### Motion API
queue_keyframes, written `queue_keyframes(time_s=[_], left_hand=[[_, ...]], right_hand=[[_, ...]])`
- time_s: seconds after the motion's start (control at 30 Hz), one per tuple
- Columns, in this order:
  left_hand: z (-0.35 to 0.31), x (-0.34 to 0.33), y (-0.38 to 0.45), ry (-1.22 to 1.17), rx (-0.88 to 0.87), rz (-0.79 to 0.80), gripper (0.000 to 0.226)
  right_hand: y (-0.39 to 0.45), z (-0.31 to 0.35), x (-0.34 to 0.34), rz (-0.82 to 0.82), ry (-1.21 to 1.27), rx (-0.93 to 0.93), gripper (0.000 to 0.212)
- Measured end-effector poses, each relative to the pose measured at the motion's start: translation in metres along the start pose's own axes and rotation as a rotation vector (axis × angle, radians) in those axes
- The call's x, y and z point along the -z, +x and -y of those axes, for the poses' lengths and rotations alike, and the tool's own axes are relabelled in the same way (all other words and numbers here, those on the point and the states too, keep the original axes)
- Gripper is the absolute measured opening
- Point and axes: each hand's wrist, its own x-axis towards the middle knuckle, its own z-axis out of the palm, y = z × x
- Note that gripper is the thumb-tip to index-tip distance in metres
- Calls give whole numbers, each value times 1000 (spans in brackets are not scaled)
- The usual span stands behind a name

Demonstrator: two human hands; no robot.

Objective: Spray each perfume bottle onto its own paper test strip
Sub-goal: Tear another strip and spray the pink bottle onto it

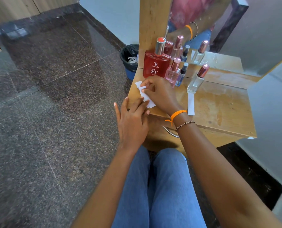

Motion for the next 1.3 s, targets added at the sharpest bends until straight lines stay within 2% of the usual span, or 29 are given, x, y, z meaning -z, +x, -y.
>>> queue_keyframes(time_s=[0.17, 0.37, 0.53, 0.8, 1.07, 1.3], left_hand=[[0, 0, 0, 1, -13, -6, 33], [0, 2, 1, 3, -15, 4, 31], [1, 3, 2, -42, -7, 12, 33], [4, 3, 2, -72, -18, 6, 37], [4, 3, 3, -91, -20, 2, 38], [5, 2, 5, -124, -29, 15, 40]], right_hand=[[-5, 9, 0, -59, 359, -108, 18], [-1, 16, -7, -182, 463, -204, 28], [5, 13, -10, -202, 372, -257, 20], [7, 11, -8, -199, 243, -172, 6], [7, 10, -12, -235, 142, -121, 8], [3, 10, -10, -243, 191, -114, 12]])
